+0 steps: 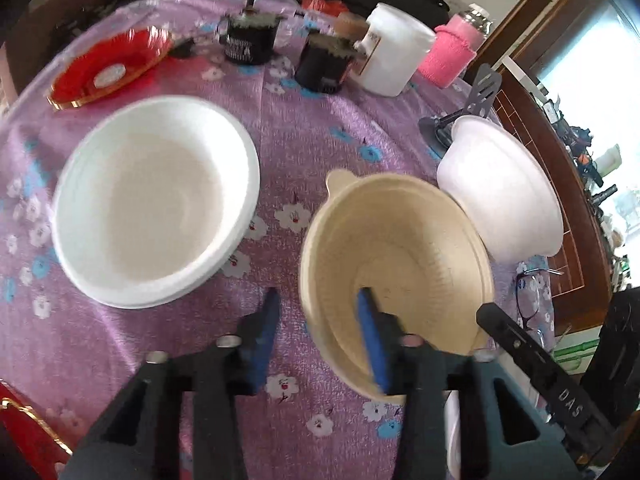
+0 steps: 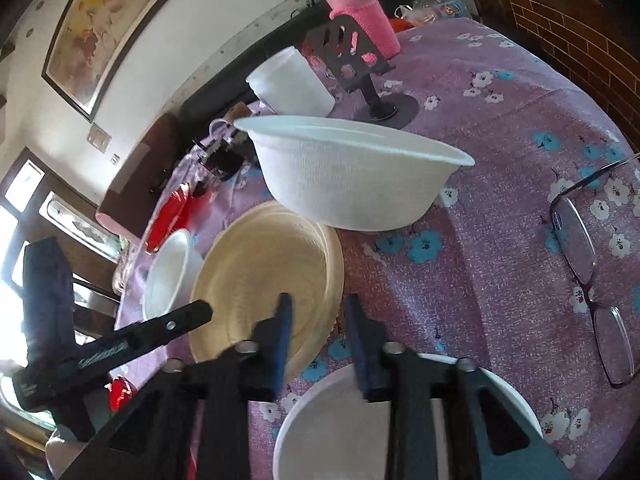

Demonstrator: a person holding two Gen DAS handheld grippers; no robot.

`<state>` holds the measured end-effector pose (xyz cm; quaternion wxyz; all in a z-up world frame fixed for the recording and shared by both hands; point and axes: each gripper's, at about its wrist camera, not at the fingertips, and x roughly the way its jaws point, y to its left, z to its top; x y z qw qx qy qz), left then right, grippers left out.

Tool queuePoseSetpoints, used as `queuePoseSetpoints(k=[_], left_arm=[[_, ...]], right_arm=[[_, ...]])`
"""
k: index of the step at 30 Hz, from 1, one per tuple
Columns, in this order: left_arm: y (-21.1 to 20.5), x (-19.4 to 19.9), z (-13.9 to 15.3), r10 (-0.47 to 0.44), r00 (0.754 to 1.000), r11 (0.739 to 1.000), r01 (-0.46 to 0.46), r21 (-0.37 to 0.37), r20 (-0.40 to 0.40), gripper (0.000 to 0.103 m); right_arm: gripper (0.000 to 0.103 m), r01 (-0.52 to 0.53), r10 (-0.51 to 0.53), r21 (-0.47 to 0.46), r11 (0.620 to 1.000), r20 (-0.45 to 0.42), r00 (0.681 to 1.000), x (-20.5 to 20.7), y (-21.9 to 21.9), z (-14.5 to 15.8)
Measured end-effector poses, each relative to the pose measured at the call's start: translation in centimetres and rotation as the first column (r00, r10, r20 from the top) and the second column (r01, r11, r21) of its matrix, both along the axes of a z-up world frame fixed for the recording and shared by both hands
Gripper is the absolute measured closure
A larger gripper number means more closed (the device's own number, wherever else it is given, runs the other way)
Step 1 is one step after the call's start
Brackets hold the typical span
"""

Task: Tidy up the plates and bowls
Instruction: 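Move the right gripper to the rim of the beige bowl, then close the right gripper on the beige bowl rim and lift it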

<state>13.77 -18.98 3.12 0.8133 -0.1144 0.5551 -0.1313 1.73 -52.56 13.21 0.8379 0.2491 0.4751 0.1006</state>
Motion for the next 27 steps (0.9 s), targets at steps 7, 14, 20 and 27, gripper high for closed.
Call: queuePoseSetpoints(k=[7, 14, 20, 27], left_arm=[[1.6, -3.0, 1.3, -0.006, 0.999, 1.000, 0.006, 0.012, 0.049, 0.082], [5.7, -8.5, 2.6, 0.048, 0.995, 0.998, -0.050, 0.025, 0.082, 0.070], [6.7, -9.5, 1.3, 0.082, 0.996, 0.996, -0.083, 0.012, 0.039, 0.052], [6.7, -8.7, 0.4, 0.111, 0.991, 0.990, -0.116, 0.075, 0.070, 0.038]], right_arm=[[0.087, -0.062, 0.065, -0.047, 0.997, 0.065, 0.996, -1.8, 1.9, 2.4], [0.087, -0.222, 0.227, -0.099, 0.970, 0.047, 0.973, -3.7, 6.6, 2.8], [0.085, -0.292, 0.296, -0.141, 0.946, 0.010, 0.955, -4.0, 9.2, 1.5], [0.079, -0.280, 0.282, -0.135, 0.950, -0.008, 0.959, -3.4, 9.4, 0.0]])
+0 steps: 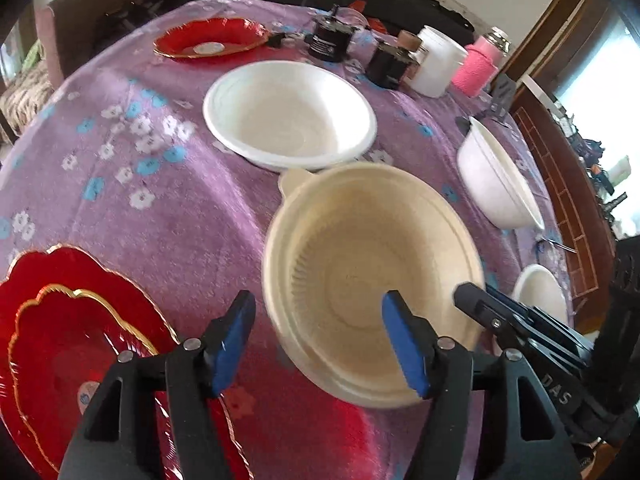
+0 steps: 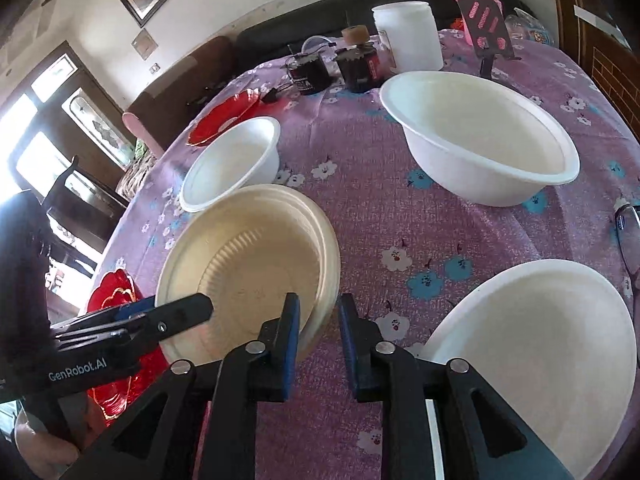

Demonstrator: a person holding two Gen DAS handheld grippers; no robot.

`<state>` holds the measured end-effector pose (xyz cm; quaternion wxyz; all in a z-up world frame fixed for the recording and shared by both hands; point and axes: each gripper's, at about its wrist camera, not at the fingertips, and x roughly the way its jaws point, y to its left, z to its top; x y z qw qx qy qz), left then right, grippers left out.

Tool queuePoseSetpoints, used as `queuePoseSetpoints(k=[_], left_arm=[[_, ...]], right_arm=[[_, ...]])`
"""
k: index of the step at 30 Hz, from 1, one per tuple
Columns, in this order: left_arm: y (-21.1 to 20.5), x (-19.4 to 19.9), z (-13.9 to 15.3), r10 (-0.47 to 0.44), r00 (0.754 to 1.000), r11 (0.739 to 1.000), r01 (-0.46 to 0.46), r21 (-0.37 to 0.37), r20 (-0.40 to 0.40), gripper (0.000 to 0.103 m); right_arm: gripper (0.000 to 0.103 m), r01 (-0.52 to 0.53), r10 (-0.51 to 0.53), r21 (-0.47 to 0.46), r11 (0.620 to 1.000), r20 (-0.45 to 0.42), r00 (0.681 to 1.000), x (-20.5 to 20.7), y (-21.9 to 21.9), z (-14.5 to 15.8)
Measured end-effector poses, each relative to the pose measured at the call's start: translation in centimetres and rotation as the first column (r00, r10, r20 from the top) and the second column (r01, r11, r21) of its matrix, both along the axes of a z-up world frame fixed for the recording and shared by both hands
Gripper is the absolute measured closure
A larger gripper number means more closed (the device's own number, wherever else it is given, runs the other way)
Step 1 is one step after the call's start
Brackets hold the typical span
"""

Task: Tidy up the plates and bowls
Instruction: 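Close the right gripper on the beige bowl rim and lift it, then carry the beige bowl with the right gripper over the stacked red plates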

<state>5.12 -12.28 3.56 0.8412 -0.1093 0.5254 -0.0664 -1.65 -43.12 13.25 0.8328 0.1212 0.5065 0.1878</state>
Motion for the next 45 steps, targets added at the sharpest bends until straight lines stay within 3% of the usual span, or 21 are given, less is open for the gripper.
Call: queuePoseSetpoints(k=[1, 3, 5, 10, 21, 45], left_arm=[[0.1, 0.1, -0.1, 0.002, 1.000, 1.000, -0.003, 0.011, 0.008, 0.038], [0.3, 0.2, -0.2, 0.011, 1.000, 0.999, -0.012, 0.038, 0.019, 0.049], [0.4, 0.4, -0.6, 0.006, 1.000, 1.000, -0.007, 0.025, 0.007, 0.084], [0.1, -0.2, -0.6, -0.010, 1.000, 0.999, 0.009, 0.040, 0.023, 0.084], [0.2, -2.8, 2.5, -0.023, 0.986, 0.991, 0.001, 0.136, 0.163, 0.084], [4.8, -8.4, 4.4, 0.020, 0.967, 0.991, -0.053, 0.124, 0.256, 0.083]], right_arm=[[0.079, 0.006, -0.006, 0.002, 1.000, 0.002, 1.000, 0.1, -0.1, -0.1], [0.079, 0.006, -0.006, 0.001, 1.000, 0.003, 1.000, 0.1, -0.1, -0.2], [0.083, 0.005, -0.005, -0.001, 1.000, 0.012, 1.000, -0.1, 0.0, -0.1], [0.087, 0.017, -0.016, -0.014, 1.000, 0.068, 0.998, -0.6, 0.0, 1.2], [0.087, -0.014, 0.011, 0.021, 1.000, 0.155, 0.988, -2.0, 0.5, 3.1], [0.087, -0.156, 0.135, 0.071, 0.985, 0.238, 0.962, -4.8, 4.6, 4.3]])
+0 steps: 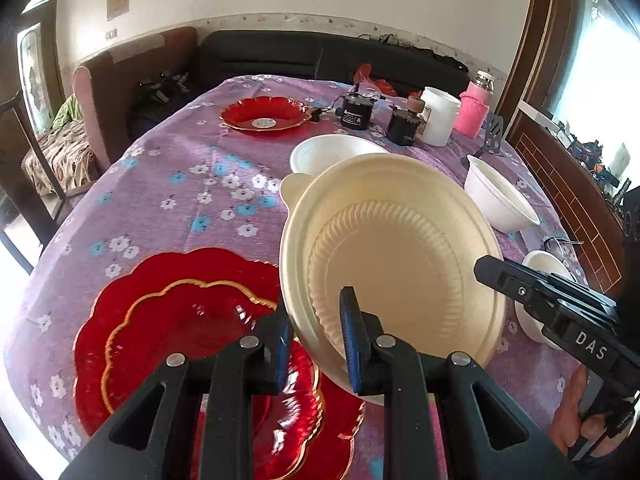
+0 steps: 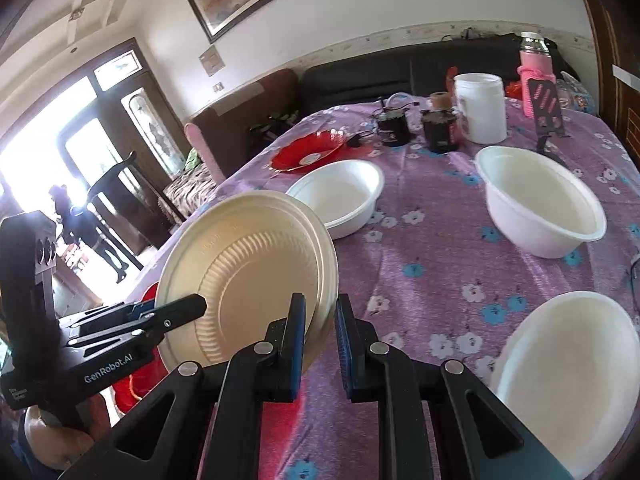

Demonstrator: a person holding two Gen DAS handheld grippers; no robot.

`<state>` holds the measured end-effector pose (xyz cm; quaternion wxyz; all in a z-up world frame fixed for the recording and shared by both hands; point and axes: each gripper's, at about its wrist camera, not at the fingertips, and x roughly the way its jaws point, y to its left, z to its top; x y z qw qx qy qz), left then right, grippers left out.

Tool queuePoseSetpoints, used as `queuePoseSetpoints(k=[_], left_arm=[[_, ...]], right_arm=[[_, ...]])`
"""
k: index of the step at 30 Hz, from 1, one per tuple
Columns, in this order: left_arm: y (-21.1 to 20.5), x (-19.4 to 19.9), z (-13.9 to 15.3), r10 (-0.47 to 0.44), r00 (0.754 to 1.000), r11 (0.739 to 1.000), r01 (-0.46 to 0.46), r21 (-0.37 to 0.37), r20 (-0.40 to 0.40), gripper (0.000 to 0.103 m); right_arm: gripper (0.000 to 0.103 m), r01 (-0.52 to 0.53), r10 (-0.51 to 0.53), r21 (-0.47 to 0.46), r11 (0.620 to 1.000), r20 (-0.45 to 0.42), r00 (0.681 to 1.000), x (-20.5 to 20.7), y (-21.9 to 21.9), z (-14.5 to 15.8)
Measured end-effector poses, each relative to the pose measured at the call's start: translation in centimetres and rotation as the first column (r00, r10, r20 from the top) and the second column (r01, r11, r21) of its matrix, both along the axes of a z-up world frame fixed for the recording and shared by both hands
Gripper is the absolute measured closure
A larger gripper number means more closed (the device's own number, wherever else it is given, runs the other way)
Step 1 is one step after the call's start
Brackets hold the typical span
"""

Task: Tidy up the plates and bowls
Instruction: 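Carry the beige bowl with the right gripper over the stacked red plates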

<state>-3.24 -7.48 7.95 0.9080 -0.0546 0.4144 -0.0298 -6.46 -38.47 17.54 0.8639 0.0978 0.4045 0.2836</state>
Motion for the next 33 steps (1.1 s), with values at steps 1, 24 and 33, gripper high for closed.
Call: queuePoseSetpoints(k=[1, 24, 33], left_arm=[[0.4, -0.4, 0.1, 0.002, 1.000, 1.000, -0.002, -0.005, 0.003, 0.083], [9.2, -5.6, -1.0, 0.121, 0.993, 0.992, -0.122, -0.029, -0.007, 0.078], [10.8, -6.3, -2.6, 0.144, 0.989, 0.989, -0.145, -0.033, -0.036, 0.074]], right_arm=[[0.087, -0.006, 0.006, 0.000, 1.000, 0.002, 1.000, 0.0, 0.2, 0.1], [0.086, -0.136, 0.135, -0.023, 0.990, -0.062, 0.989, -3.2, 9.6, 0.1], [0.086, -0.175, 0.172, -0.018, 0.984, -0.112, 0.979, -3.4, 11.7, -1.9]])
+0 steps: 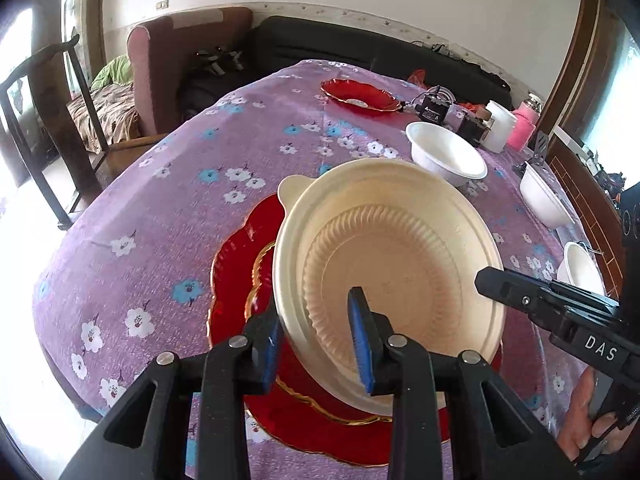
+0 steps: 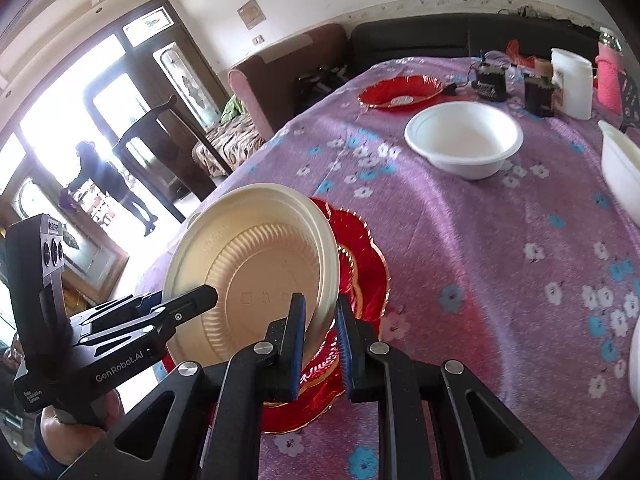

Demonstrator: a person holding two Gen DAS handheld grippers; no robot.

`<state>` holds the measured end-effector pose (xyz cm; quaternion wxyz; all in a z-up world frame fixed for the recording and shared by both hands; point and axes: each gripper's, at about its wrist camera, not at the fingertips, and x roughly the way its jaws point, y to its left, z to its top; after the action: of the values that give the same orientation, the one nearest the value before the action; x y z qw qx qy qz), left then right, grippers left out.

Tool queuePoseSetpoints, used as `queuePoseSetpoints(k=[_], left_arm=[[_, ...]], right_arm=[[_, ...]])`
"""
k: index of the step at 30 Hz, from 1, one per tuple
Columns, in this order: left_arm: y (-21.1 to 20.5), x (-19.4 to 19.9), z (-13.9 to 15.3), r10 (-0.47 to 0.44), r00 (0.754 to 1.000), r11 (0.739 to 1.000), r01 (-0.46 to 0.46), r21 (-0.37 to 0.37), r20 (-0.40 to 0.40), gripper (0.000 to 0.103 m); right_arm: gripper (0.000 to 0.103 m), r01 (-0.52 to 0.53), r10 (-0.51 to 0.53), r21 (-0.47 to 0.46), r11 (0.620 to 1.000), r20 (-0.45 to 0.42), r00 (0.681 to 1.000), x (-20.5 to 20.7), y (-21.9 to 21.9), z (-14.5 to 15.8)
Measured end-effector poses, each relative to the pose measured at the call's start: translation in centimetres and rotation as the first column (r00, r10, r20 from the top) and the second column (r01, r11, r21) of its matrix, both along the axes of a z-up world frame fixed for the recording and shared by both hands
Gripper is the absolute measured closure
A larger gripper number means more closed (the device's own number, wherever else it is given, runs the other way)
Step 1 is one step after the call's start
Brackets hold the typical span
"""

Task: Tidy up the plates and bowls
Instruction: 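Carry the beige bowl with the right gripper over the stacked red plates, then lower the beige bowl onto the center of the red plates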

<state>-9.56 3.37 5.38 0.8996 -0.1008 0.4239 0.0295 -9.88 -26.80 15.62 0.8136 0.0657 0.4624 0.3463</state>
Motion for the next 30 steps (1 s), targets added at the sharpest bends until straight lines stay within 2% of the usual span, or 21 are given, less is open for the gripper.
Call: queuePoseSetpoints(k=[12, 30], left_arm=[[0.6, 0.0, -1.1, -0.002, 1.000, 1.000, 0.002, -0.016, -0.020, 0.074], [0.4, 0.0, -1.2, -0.005, 1.000, 1.000, 0.005, -0.006, -0.019, 0.074]], right_arm=[[0.086, -0.013, 0.013, -0.031, 0.999, -0.027, 1.000, 0.1, 0.8, -1.6], [0.086, -0.014, 0.014, -0.035, 0.999, -0.003, 1.000, -0.2, 0.8, -1.6]])
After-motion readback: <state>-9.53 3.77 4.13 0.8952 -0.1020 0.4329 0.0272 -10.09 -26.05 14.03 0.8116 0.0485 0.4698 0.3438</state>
